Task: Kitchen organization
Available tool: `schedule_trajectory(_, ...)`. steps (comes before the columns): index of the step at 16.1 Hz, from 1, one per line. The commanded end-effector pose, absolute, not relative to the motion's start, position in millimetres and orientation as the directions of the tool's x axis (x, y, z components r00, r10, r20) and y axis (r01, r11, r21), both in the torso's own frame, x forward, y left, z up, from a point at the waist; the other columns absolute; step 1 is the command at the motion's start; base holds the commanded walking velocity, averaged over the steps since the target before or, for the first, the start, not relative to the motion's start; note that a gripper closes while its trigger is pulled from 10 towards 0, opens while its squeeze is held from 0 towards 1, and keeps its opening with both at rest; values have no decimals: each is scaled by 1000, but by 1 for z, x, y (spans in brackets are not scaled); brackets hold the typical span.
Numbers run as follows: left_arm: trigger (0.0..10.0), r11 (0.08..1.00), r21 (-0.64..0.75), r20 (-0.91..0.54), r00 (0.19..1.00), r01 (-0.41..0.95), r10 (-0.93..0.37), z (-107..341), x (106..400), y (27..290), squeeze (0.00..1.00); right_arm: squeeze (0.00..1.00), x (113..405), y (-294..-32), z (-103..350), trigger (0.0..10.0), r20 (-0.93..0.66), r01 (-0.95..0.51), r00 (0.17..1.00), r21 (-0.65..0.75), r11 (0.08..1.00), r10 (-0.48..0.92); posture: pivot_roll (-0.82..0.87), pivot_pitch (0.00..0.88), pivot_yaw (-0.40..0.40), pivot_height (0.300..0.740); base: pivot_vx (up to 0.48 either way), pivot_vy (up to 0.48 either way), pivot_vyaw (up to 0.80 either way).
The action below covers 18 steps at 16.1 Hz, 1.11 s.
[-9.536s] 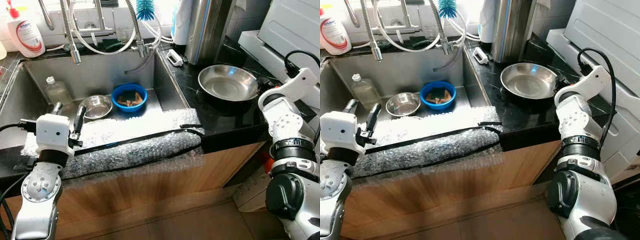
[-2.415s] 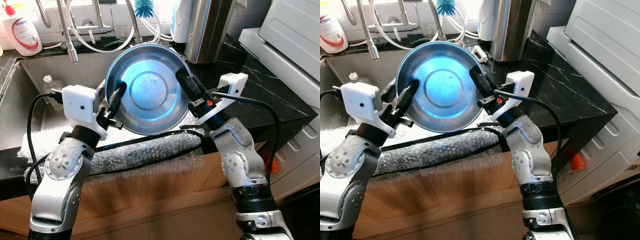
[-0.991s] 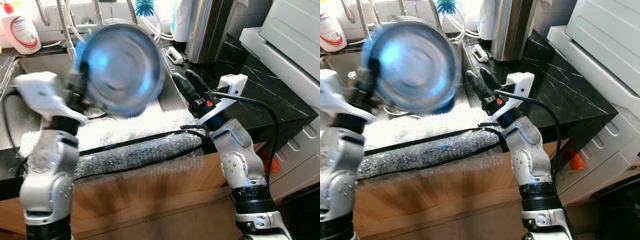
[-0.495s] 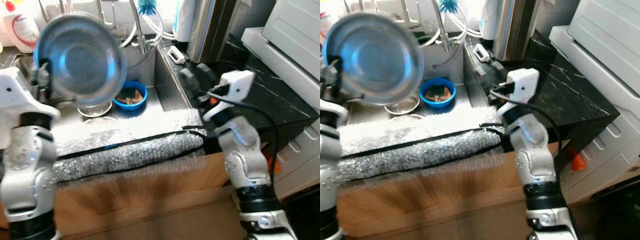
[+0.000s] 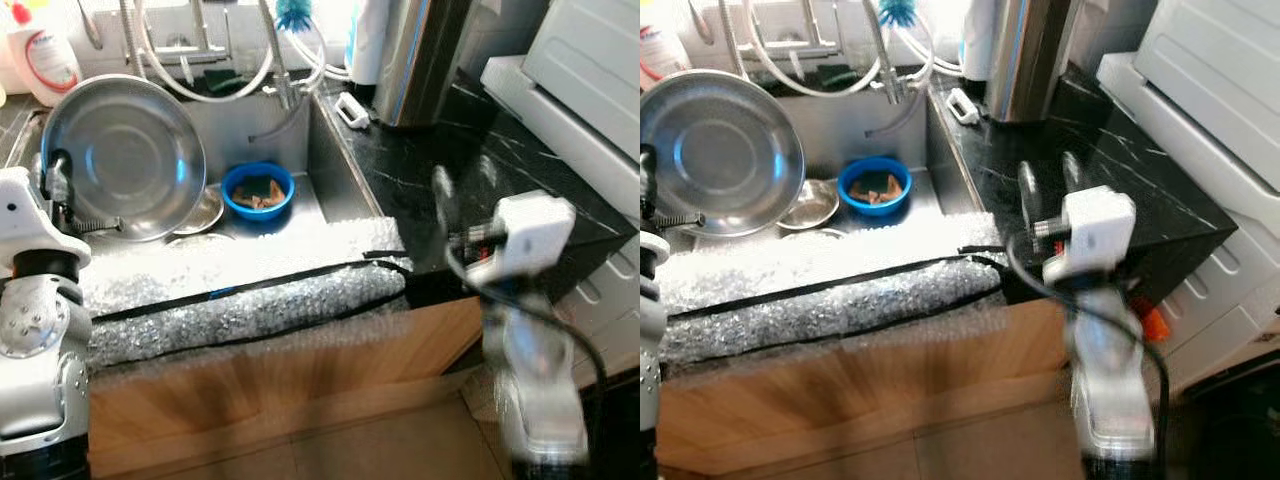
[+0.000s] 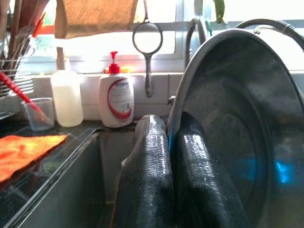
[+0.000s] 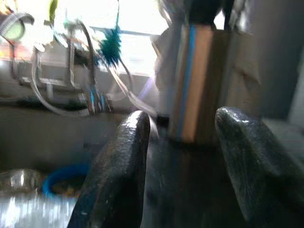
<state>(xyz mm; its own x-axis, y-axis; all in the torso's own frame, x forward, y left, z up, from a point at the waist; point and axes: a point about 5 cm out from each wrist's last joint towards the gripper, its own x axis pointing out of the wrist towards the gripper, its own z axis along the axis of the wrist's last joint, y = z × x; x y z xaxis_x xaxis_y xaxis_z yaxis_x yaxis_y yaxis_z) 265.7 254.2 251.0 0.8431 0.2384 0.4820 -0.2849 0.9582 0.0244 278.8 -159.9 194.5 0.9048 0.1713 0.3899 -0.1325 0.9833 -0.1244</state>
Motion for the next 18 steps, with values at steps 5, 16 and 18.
schedule_trajectory(5, 8510, 946, 87, 514, 828, -311, 225, 252, 271, 257, 0, 0, 251, -153, 184, 10000, 347, -73, 932, -106, 992, 106, 55, 124, -30, 740, 0, 0, 0)
schedule_trajectory(16, 8471, 893, 176, 392, 862, -414, 322, 225, 327, 268, 0, 0, 237, -148, 164, 10000, 281, -54, 956, -125, 991, 88, 50, 122, -16, 740, 0, 0, 0)
schedule_trajectory(18, 8471, 875, 255, 326, 889, -411, 322, 213, 332, 269, 0, 0, 238, -147, 164, 10000, 276, -64, 956, -123, 990, 96, 43, 121, -15, 740, 0, 0, 0)
